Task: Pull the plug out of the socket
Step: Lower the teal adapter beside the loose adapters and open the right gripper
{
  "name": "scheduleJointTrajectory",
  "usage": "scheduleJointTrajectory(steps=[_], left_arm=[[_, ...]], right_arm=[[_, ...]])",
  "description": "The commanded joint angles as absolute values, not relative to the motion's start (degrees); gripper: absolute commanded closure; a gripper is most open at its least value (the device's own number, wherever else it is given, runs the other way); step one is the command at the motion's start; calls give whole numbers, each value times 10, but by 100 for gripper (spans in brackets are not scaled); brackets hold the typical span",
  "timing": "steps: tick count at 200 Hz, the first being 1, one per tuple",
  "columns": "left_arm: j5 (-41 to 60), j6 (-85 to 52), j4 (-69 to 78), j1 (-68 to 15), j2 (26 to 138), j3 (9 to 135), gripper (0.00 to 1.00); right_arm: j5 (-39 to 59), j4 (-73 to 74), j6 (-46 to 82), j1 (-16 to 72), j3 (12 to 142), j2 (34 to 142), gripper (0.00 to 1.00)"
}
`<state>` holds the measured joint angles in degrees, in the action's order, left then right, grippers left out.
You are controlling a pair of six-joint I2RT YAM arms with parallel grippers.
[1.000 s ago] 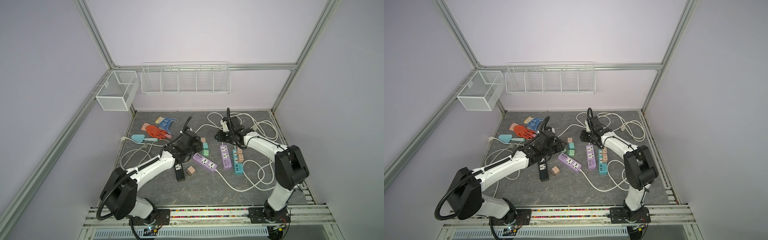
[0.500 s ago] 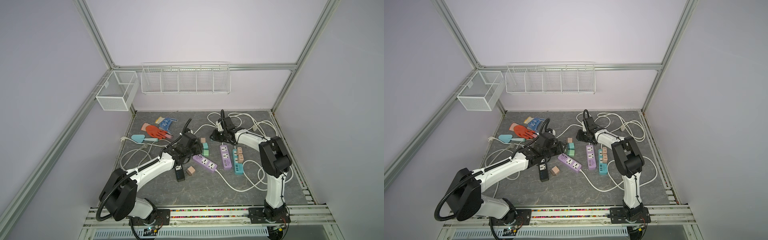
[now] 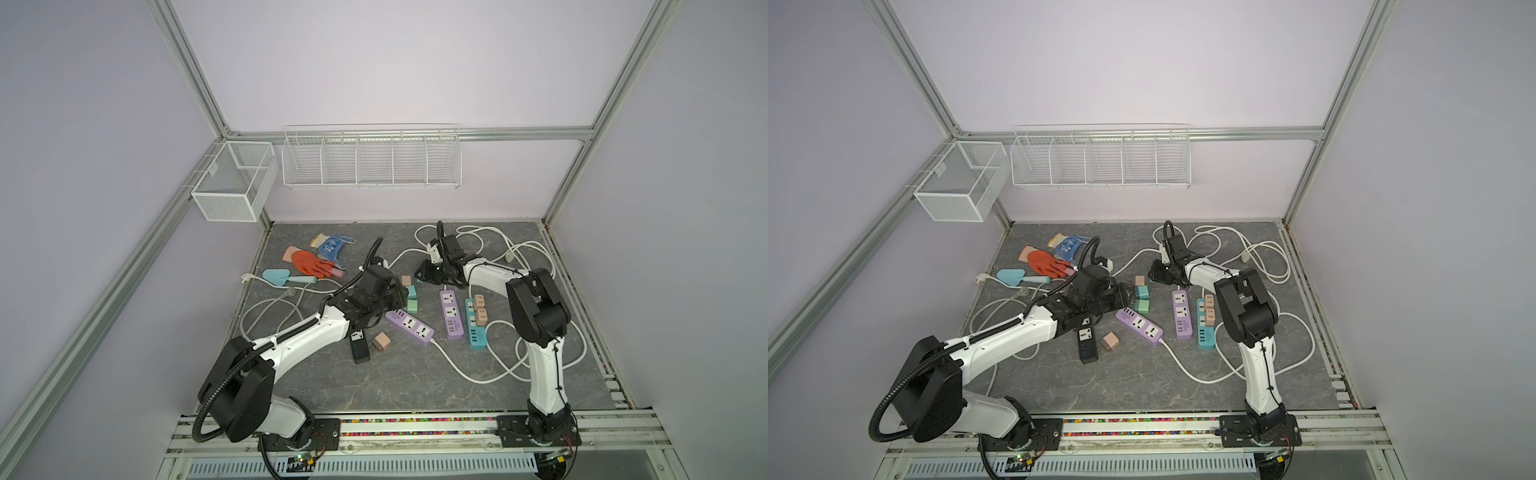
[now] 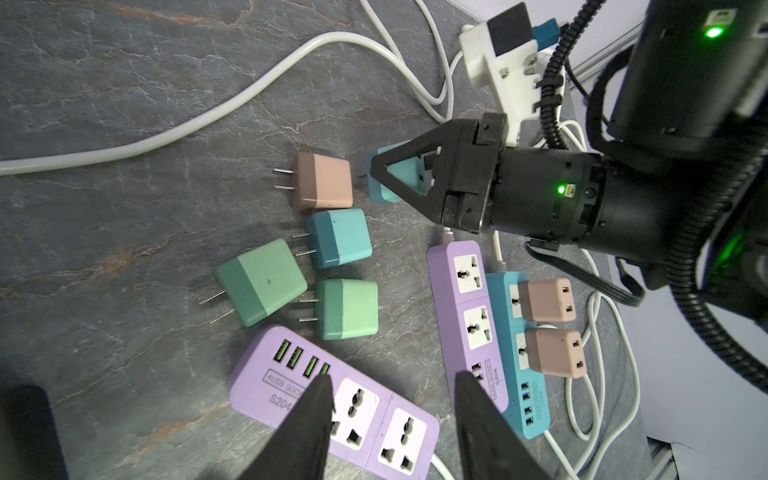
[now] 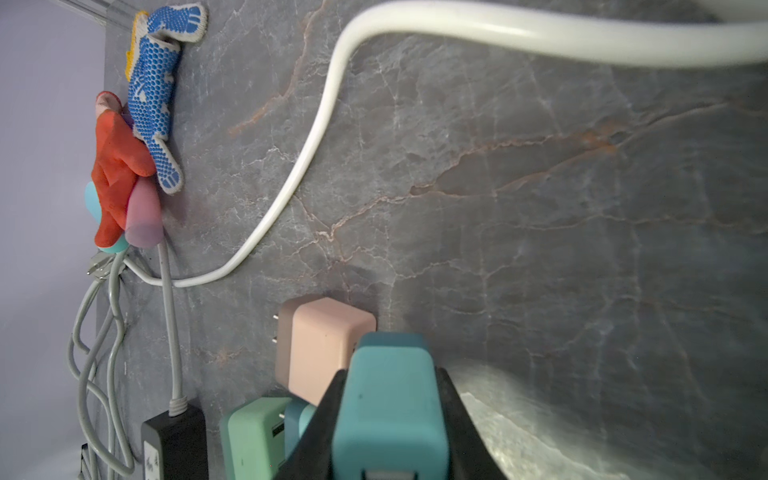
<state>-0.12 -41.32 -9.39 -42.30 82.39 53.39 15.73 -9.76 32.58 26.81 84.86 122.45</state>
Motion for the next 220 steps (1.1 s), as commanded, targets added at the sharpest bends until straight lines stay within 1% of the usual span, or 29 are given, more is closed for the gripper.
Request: scheduleJointTrajectory(steps=[1, 28, 70, 84, 108, 125, 152, 188, 220], left_arm=[[-2, -412, -81, -420, 819, 525, 51], [-2, -413, -85, -420, 821, 525, 51], [-5, -413, -86, -420, 823, 529, 50], [-8, -413, -96, -420, 822, 537, 50], [-9, -418, -99, -420, 818, 540, 50], [-9, -424, -102, -420, 816, 541, 50], [-8, -431, -105, -420, 819, 547, 50], [5, -449, -93, -420, 824, 552, 50], [21, -473, -81, -421, 828, 553, 49]], right_arm=[[167, -93, 324, 265, 861, 1235, 80], [157, -98, 322, 266, 853, 1231, 77], [133, -121, 305, 265, 852, 1210, 60], [129, -131, 299, 265, 854, 1201, 53], [100, -140, 288, 265, 845, 1174, 43], [93, -149, 279, 265, 840, 1154, 38], [89, -157, 266, 265, 818, 1106, 34], [55, -192, 246, 265, 775, 1023, 30], [33, -249, 228, 265, 753, 953, 28]])
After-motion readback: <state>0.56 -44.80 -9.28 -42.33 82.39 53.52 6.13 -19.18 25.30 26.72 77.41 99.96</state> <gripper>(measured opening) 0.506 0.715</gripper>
